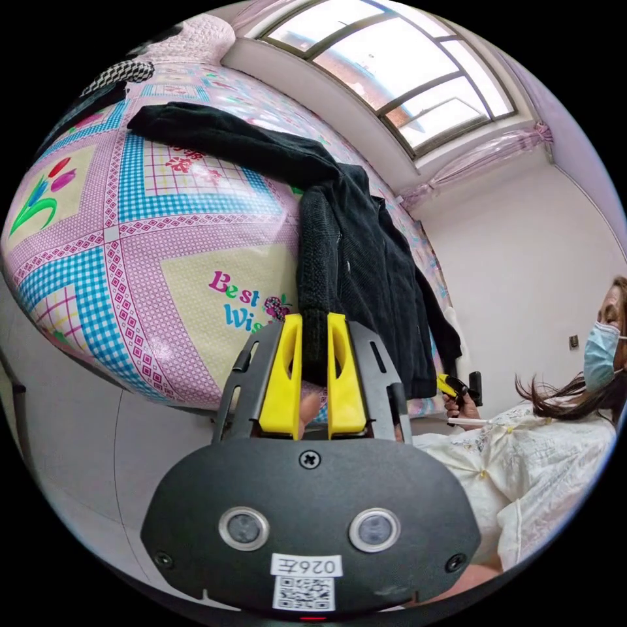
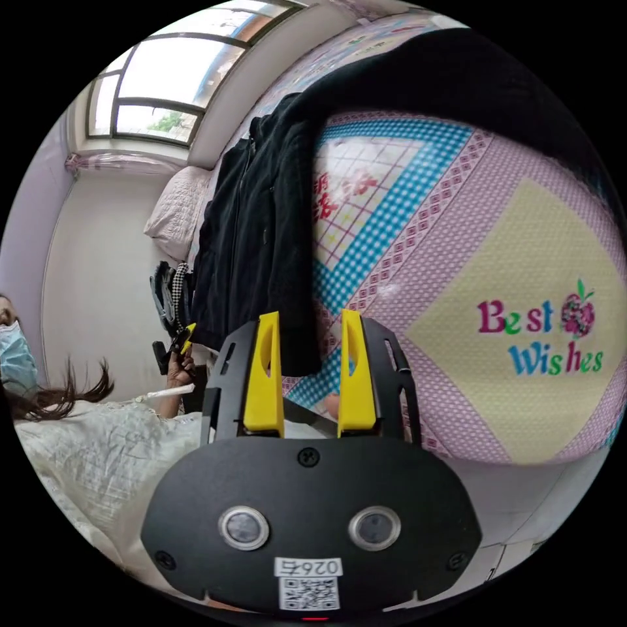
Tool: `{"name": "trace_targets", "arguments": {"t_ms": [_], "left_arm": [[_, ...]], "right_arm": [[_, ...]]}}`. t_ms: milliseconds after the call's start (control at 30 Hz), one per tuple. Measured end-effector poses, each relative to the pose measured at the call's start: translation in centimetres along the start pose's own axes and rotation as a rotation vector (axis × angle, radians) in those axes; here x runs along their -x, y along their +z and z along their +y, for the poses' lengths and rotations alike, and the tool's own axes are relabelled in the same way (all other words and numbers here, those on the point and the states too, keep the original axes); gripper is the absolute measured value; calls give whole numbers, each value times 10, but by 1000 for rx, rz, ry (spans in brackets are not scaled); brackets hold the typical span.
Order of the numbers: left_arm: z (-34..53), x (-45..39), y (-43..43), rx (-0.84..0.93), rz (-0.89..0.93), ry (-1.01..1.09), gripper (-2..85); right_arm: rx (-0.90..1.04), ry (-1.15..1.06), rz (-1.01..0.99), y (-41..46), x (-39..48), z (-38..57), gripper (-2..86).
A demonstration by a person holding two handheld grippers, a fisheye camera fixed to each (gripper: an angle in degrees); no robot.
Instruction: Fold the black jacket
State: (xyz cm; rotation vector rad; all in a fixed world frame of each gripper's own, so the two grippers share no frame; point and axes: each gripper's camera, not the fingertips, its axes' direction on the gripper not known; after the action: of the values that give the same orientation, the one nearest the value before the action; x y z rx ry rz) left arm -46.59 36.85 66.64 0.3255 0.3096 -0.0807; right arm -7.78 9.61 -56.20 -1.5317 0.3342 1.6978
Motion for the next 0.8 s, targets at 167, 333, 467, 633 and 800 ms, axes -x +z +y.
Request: {"name": "trace_targets", "arguments": {"t_ms": [167,333,467,633,800], "left_arm": [[33,0,1,-63,66,-83,54],[76,18,15,43,78,-140,43],[101,53,1,-29,184,-276,54],[45,53,-31,-187,50,-181,107],[-77,29,1,-199,-61,14,144]], "right_arm": [[76,-88,82,31,33,-24,25],[45,-61,147,0,39,-7,20],[53,68,148,7,19,8,48],[-133,59,284,-6,67,7,63],[-203,-30,233,22,123,-22,56]]}}
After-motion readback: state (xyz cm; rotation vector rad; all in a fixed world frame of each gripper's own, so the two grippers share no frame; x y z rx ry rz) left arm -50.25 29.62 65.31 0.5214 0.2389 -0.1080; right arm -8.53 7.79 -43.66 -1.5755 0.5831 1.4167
